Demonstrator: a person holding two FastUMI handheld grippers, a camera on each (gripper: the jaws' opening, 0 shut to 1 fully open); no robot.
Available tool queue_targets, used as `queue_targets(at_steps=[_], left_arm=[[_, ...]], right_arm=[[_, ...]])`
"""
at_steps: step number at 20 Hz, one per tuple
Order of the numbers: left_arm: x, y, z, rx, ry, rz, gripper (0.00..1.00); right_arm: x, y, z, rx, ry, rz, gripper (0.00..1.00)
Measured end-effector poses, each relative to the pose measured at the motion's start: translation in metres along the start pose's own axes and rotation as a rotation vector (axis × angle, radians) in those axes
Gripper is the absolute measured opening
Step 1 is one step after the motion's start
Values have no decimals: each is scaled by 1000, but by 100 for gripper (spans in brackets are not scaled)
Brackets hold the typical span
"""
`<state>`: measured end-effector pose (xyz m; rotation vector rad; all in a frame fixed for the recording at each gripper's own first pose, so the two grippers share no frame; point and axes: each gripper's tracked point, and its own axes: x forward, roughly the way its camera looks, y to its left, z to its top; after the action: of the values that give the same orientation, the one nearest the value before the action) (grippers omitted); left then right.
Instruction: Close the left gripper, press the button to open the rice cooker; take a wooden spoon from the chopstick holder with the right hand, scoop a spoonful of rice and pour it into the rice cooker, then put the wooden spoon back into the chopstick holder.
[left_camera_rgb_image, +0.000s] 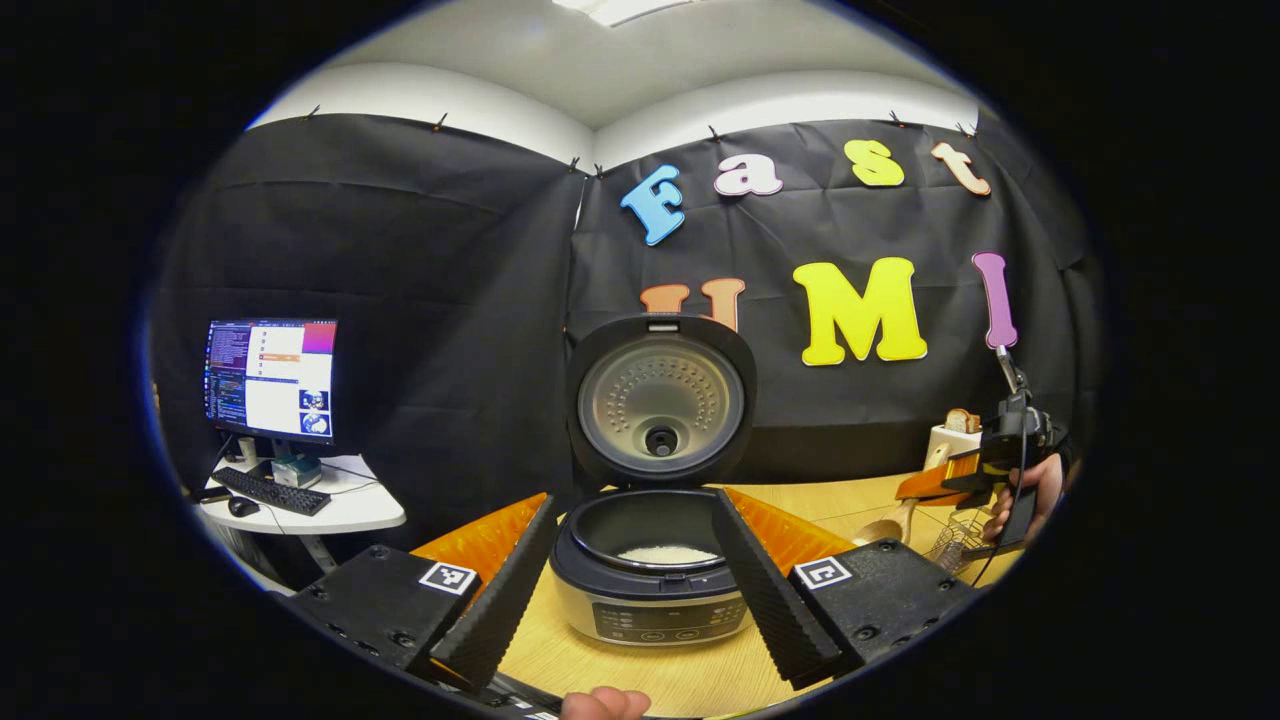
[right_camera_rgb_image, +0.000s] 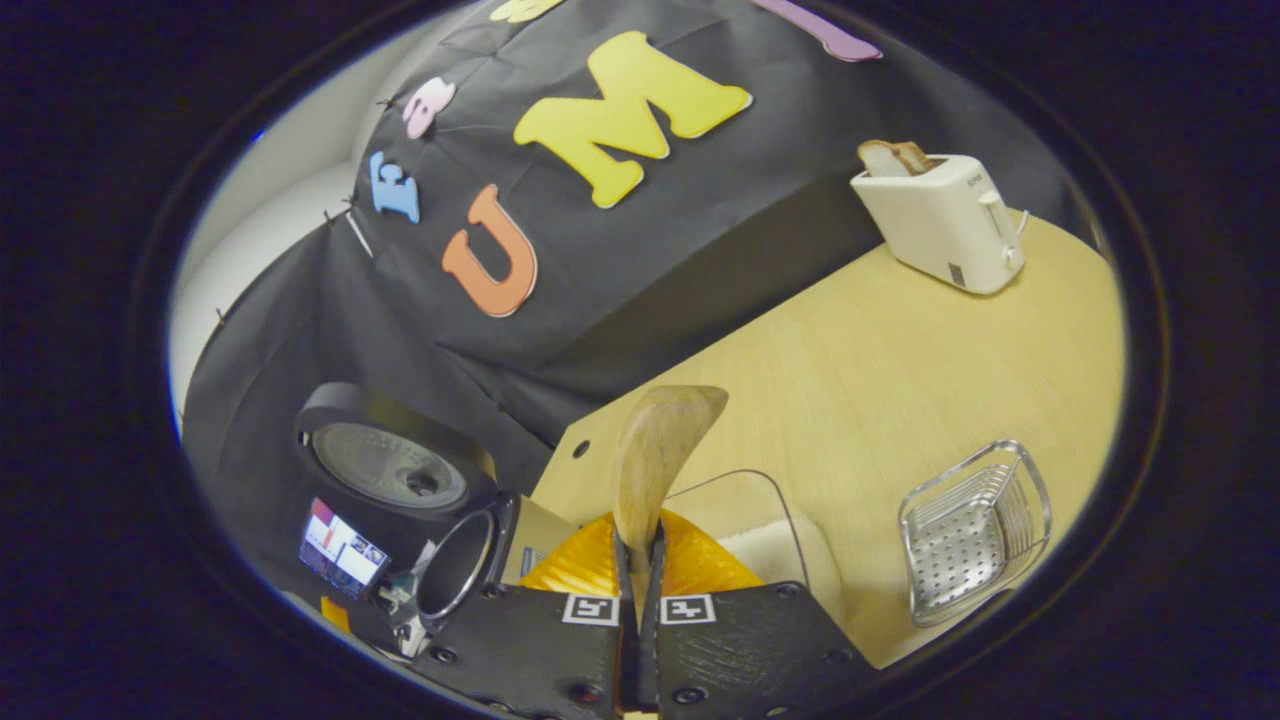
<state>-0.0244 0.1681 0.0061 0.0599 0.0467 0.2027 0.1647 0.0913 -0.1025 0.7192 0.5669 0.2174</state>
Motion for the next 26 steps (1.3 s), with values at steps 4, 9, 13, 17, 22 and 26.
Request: queue_targets(at_steps=[4, 9, 13, 17, 22, 26], left_arm=[[1, -2, -2, 17, 5, -17, 99], [2, 1, -3, 30, 1, -15, 99], [1, 11, -1, 9, -6, -5, 99], [0, 28, 2, -3, -19, 21, 99], [0, 32, -4, -9, -1, 24, 99], [1, 28, -6, -1, 8, 9, 99]], right_arm=[[-5, -9, 9, 90, -11, 27, 1], [-11, 5, 30, 110, -53, 60, 0], [-10, 40, 46, 153, -72, 124, 0], [-3, 100, 46, 144, -49, 208, 0], [15, 175, 25, 69, -17, 283, 0], [26, 211, 4, -24, 1, 297, 0]])
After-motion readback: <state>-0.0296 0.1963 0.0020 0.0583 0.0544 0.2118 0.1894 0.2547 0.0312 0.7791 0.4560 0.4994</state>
